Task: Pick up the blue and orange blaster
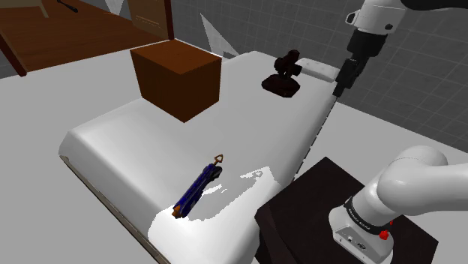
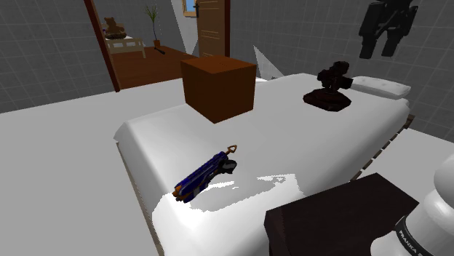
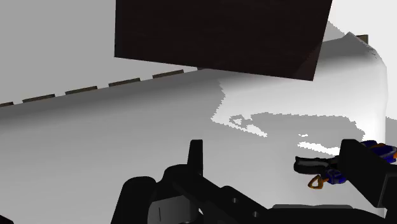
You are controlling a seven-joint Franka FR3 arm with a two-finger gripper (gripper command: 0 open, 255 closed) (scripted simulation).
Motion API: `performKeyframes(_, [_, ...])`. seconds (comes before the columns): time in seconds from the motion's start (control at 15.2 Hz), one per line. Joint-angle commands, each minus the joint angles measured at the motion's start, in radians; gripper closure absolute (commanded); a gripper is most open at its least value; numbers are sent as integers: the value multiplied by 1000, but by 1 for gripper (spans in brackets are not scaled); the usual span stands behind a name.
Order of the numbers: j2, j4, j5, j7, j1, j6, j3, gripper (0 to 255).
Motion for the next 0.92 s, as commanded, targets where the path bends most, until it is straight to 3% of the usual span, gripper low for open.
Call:
performKeyframes(0.0, [0,0,0,0,0,0,0,0])
performKeyframes(0.46, [-117,-213,145,283,-12,149,169,0])
performKeyframes(0.86, [-133,-329,290,526,-6,306,349,0])
